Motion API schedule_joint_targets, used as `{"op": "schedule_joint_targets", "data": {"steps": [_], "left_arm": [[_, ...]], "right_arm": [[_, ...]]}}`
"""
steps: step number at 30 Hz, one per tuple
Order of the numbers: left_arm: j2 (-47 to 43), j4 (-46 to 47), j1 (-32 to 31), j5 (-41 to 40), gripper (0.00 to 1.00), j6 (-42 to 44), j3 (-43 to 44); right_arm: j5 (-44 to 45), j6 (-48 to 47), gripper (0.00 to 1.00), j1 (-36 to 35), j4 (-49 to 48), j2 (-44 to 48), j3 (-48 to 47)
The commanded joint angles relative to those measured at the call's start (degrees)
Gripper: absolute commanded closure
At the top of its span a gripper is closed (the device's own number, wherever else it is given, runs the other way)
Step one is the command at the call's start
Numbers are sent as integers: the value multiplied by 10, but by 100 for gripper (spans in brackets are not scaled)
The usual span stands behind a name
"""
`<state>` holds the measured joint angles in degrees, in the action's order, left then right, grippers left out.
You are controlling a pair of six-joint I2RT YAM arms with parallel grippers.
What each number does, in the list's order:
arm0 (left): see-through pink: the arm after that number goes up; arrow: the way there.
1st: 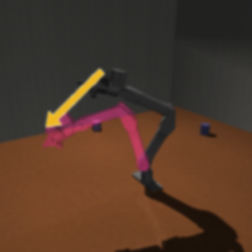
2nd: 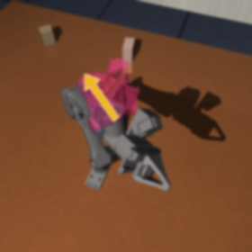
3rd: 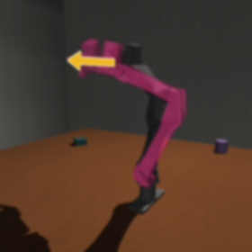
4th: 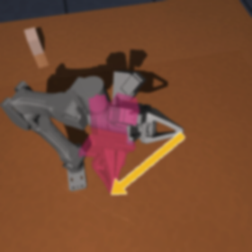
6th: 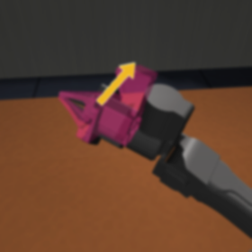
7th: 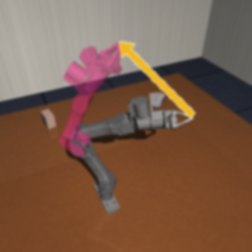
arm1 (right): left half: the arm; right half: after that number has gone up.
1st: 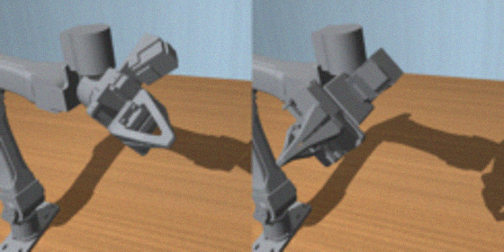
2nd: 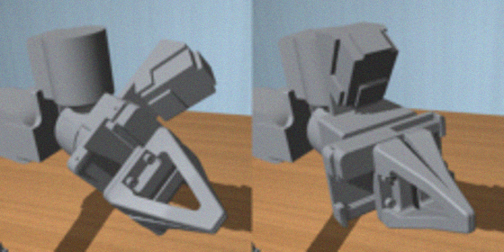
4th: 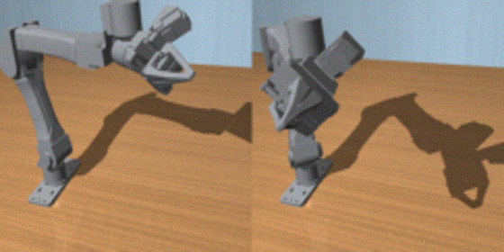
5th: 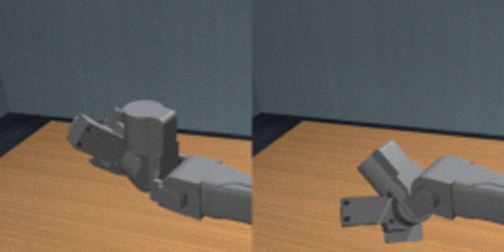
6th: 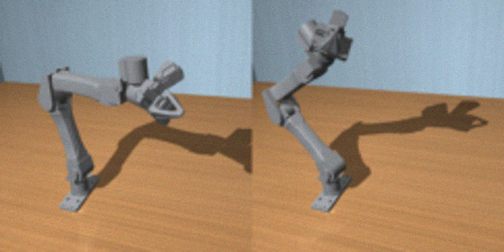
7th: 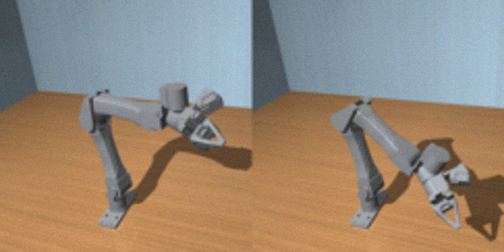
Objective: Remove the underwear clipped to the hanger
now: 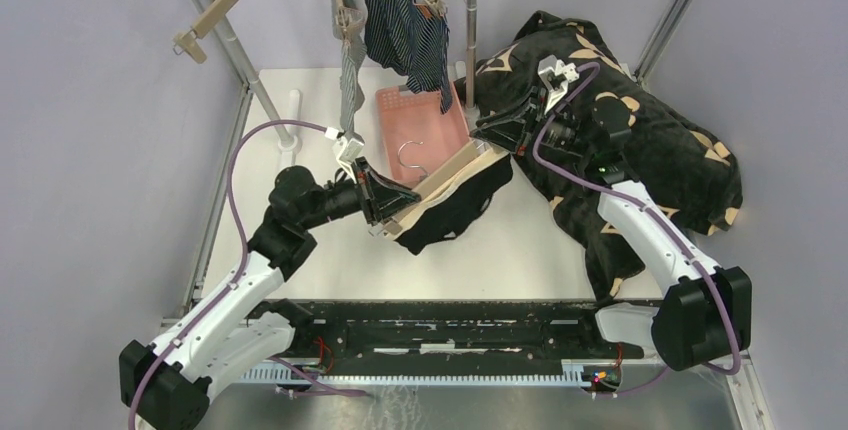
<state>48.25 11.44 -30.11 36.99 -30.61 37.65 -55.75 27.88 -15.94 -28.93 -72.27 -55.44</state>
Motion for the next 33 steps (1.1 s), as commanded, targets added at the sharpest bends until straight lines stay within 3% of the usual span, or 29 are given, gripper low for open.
{"op": "schedule_joint_targets", "data": {"steps": [1, 4, 5, 6, 8, 10, 13, 18, 23, 28, 33], "left_arm": [[14, 100, -3, -8, 97, -14, 18], [27, 108, -3, 0, 97, -16, 29], [28, 109, -3, 1, 97, -16, 33], [29, 107, -3, 2, 97, -13, 38], [28, 96, -3, -1, 97, -1, 50], [27, 83, -3, -6, 97, 10, 65], [24, 85, -3, -1, 97, 11, 81], [19, 76, -3, 5, 97, 10, 92], [10, 72, -3, -7, 97, 15, 84], [12, 150, -3, -21, 97, -15, 53], [46, 233, -4, -12, 97, -64, 38]], "right_arm": [[-55, 45, 99, -22, -46, 35, 12], [-57, 35, 99, -22, -20, 41, 7], [-58, 34, 88, -22, -14, 43, 4], [-62, 28, 70, -22, -3, 44, 2], [-69, 18, 50, -22, 10, 47, 1], [-67, 2, 46, -22, 29, 52, 0], [-46, -21, 29, -22, 58, 56, 0], [74, -45, 28, -22, 91, 77, 9], [214, -42, 26, -22, 60, 124, 49], [202, 8, 25, -22, -17, 141, 83], [164, 96, 31, -22, -126, 105, 93]]}}
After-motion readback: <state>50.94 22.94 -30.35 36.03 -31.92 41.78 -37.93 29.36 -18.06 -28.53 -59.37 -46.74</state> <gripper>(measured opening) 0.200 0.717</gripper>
